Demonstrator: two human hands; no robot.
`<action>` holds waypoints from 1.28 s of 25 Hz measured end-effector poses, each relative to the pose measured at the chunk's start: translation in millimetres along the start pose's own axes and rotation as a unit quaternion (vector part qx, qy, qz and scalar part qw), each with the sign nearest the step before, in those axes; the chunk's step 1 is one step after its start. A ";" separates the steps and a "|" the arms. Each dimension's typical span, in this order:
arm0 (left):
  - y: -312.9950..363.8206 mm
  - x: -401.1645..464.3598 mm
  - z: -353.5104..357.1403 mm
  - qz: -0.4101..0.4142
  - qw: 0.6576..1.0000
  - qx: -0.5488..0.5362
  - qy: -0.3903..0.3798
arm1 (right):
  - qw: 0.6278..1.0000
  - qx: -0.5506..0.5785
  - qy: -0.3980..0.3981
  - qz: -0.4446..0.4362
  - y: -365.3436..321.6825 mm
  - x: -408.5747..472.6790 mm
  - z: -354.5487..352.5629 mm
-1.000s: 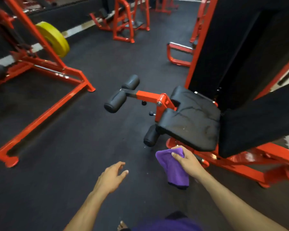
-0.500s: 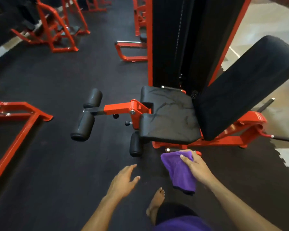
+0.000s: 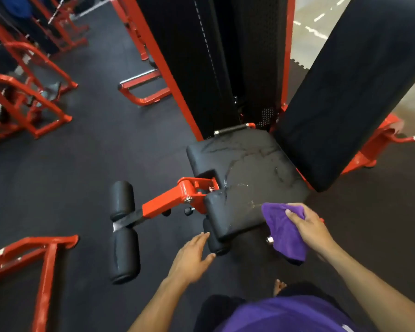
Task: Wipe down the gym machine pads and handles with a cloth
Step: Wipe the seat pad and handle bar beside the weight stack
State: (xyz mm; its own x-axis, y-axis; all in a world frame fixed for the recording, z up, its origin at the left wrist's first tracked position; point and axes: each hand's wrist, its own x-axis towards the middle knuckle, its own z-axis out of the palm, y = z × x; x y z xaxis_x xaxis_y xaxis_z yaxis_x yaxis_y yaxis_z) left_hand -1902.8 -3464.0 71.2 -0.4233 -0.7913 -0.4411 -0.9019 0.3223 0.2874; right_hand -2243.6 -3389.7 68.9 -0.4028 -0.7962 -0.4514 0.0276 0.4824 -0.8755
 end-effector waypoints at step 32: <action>-17.8 381.1 70.1 0.554 0.786 0.273 -0.031 | 0.786 0.203 0.581 0.049 136.4 81.4 304.4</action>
State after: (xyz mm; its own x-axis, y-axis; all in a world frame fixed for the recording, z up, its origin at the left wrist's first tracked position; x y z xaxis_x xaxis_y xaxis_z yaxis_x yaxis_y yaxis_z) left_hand -2054.1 -3734.9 -161.6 -0.9630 0.1542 -0.2212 0.1290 0.9838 0.1242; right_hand -1994.1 -3499.8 -139.7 -0.9380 0.2236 -0.2648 0.3060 0.1760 -0.9356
